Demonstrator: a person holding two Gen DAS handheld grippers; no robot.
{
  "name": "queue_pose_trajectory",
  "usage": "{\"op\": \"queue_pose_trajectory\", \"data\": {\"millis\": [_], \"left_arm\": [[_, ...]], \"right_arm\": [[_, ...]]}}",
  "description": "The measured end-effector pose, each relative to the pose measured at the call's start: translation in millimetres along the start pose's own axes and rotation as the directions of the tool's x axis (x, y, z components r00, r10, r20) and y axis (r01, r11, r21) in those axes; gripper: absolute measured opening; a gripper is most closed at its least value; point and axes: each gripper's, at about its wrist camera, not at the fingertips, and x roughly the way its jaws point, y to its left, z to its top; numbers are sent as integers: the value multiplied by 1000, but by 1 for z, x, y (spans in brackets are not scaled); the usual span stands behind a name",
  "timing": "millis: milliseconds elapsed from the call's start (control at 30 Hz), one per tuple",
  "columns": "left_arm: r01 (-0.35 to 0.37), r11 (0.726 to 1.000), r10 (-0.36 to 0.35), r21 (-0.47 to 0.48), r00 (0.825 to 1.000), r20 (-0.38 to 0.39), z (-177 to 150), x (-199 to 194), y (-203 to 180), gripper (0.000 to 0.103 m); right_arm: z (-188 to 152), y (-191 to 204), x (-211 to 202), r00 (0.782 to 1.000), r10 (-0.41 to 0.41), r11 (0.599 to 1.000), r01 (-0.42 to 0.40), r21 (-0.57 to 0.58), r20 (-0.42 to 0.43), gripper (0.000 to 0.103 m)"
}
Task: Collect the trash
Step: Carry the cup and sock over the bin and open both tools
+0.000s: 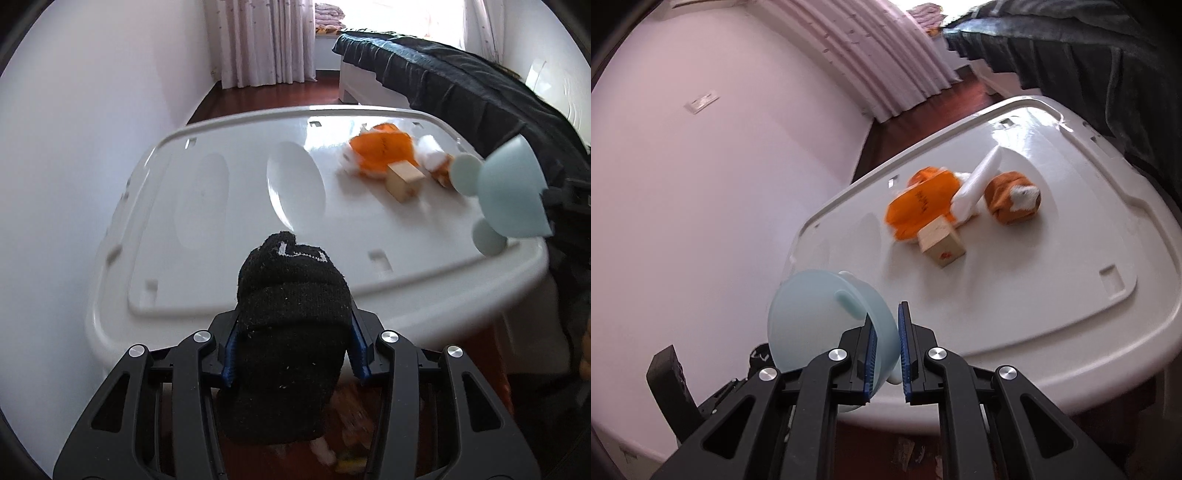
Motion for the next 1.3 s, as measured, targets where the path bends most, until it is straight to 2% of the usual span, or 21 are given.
{"op": "queue_pose_trajectory", "data": {"millis": [133,233,300,433,533,600,767,1133,1167,1200,1233,1267,1300], "left_arm": [[9,1000,-9,-9,1000,-6,-44,-20,-4,45],[30,999,-31,-26,999,-26,-78,-26,-5,45],[40,998,-42,-42,998,-49,-98,-26,-5,45],[41,997,-48,-71,993,-110,-133,-14,-4,45],[44,998,-53,-51,983,-177,-153,3,-7,45],[53,998,-61,-41,976,-211,-158,13,-10,45],[58,998,-61,-19,974,-220,-159,20,-14,45],[56,997,-66,-47,965,-254,-159,32,-10,45],[55,997,-66,-47,963,-260,-160,33,-11,46],[54,997,-64,-47,962,-266,-160,35,-12,48],[42,998,-52,-44,959,-278,-161,38,-12,54],[27,999,-37,-39,956,-290,-162,41,-13,62],[16,999,-27,-41,955,-296,-162,43,-12,65]], "right_arm": [[-42,16,-18,1000,-21,995,21,-102,-2,11],[-80,21,-24,999,-22,991,18,-131,-24,11],[-110,21,-25,998,-49,988,42,-146,-44,11],[-156,4,-21,989,-106,991,97,-89,-104,11],[-178,-14,-12,971,-166,986,166,-12,-174,11],[-184,-22,-6,960,-188,980,196,24,-207,11],[-189,-32,5,942,-221,969,241,50,-252,11],[-192,-35,21,924,-245,962,269,44,-293,12],[-192,-34,24,921,-249,962,272,37,-300,14],[-193,-34,26,917,-250,961,273,35,-310,22],[-193,-33,29,914,-252,960,277,36,-318,46],[-193,-34,29,909,-272,954,298,35,-315,56],[-192,-32,29,908,-290,949,314,32,-301,60]]}}
